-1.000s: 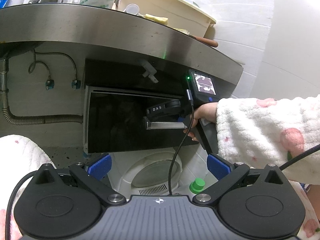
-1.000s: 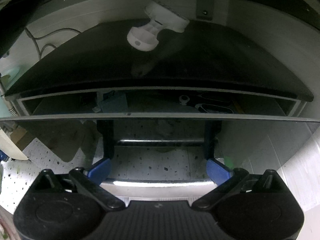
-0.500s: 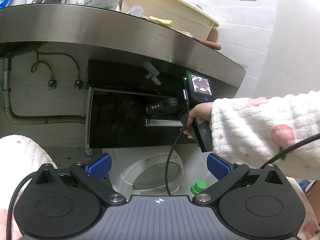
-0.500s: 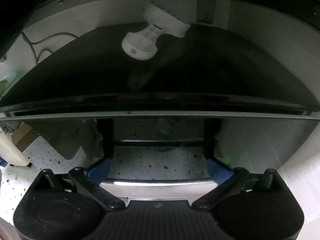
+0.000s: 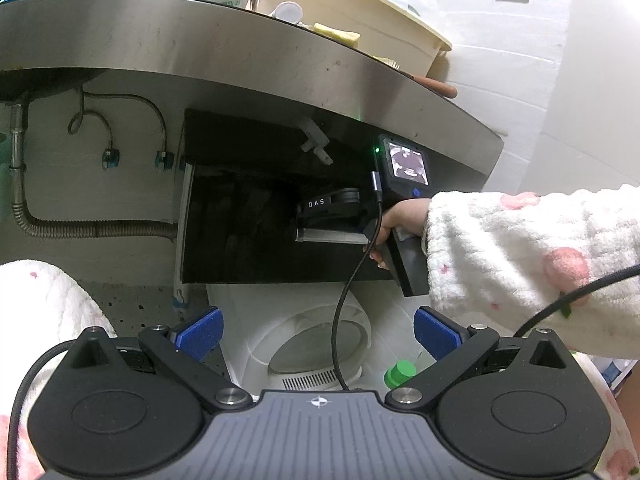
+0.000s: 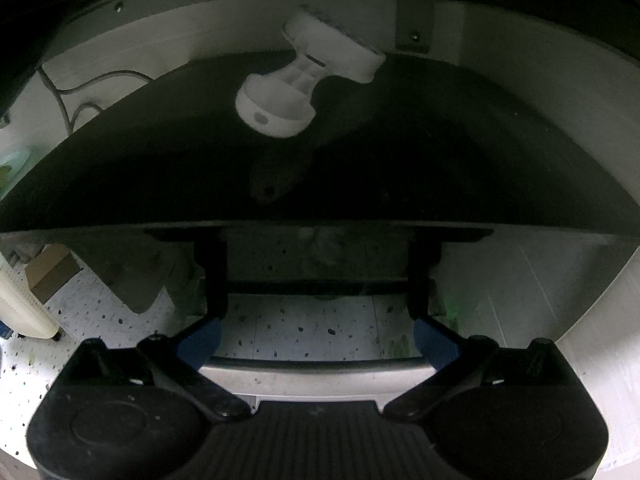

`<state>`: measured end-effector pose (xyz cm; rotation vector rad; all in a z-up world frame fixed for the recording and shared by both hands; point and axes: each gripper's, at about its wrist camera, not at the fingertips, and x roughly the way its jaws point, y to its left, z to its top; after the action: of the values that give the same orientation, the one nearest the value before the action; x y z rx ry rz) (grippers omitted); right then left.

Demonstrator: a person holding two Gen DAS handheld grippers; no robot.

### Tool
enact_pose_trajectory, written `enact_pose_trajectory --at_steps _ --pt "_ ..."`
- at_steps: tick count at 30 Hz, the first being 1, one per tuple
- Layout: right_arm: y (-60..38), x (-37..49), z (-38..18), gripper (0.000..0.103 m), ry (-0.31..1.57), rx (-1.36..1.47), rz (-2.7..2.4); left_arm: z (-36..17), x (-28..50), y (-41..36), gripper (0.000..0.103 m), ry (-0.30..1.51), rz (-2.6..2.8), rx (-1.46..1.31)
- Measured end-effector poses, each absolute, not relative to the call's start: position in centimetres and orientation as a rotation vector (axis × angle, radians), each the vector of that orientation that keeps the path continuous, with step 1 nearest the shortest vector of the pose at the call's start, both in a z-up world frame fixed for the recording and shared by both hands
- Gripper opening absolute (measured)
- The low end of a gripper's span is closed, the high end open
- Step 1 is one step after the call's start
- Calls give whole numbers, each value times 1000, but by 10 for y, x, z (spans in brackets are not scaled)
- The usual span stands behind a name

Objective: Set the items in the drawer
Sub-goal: 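Push the drawer handle inward with the right gripper to close the drawer, then release the handle and pull the right tool back from the drawer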

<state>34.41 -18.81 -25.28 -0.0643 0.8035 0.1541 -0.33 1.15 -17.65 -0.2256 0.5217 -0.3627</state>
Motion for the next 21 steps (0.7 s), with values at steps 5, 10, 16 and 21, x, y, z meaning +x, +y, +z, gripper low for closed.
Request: enact_pose_trajectory --at_steps 5,10,16,21 --pt "-189 341 -252 103 803 -64 154 -175 -4 12 103 523 -369 -227" --pt "-188 342 -251 103 798 -62 152 -173 -3 13 103 514 -365 -225" --pt "-189 331 -258 103 700 -56 153 -173 1 14 103 529 -320 -216" --pt "-189 304 -262 102 581 -47 139 -173 3 19 103 529 -314 -229"
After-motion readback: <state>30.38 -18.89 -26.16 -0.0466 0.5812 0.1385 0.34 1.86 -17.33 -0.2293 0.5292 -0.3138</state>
